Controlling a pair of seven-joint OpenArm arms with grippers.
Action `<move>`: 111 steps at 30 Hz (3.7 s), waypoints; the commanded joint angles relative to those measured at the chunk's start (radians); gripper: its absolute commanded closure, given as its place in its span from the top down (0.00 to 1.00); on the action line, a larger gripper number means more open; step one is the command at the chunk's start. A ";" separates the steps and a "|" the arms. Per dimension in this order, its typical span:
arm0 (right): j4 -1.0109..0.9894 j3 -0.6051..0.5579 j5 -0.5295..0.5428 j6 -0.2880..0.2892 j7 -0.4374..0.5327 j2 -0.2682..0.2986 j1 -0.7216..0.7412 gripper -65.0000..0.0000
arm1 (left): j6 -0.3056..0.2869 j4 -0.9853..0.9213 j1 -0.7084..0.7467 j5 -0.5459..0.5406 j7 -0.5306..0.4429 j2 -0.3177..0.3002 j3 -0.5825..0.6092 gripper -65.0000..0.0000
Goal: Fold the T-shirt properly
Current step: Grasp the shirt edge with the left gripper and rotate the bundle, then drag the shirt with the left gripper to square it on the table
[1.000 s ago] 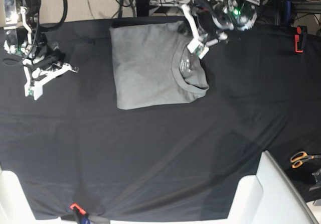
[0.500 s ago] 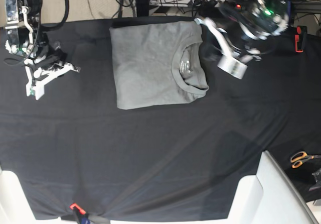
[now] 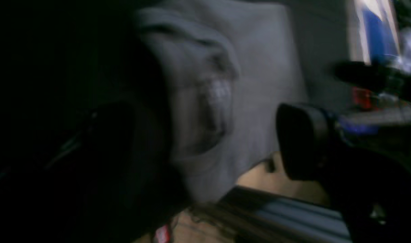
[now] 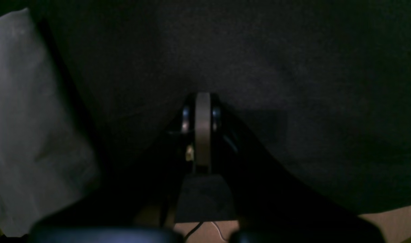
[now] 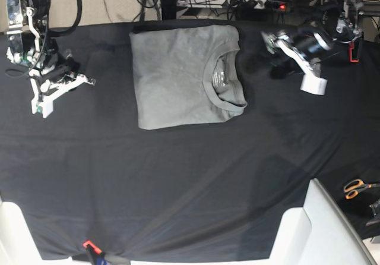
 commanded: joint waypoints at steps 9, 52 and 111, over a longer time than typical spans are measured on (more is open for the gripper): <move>-0.048 0.009 0.001 0.134 0.013 0.006 0.007 0.00 | -0.063 -0.297 -0.136 -0.026 -0.012 0.083 0.108 1.00; -0.047 0.097 0.001 0.143 0.013 0.004 0.012 0.00 | -0.063 -0.648 -0.346 0.307 0.013 0.258 0.112 0.00; -0.045 0.137 0.003 0.094 0.013 -0.085 0.078 0.00 | -0.063 -0.387 -1.050 0.881 0.156 0.137 1.280 0.00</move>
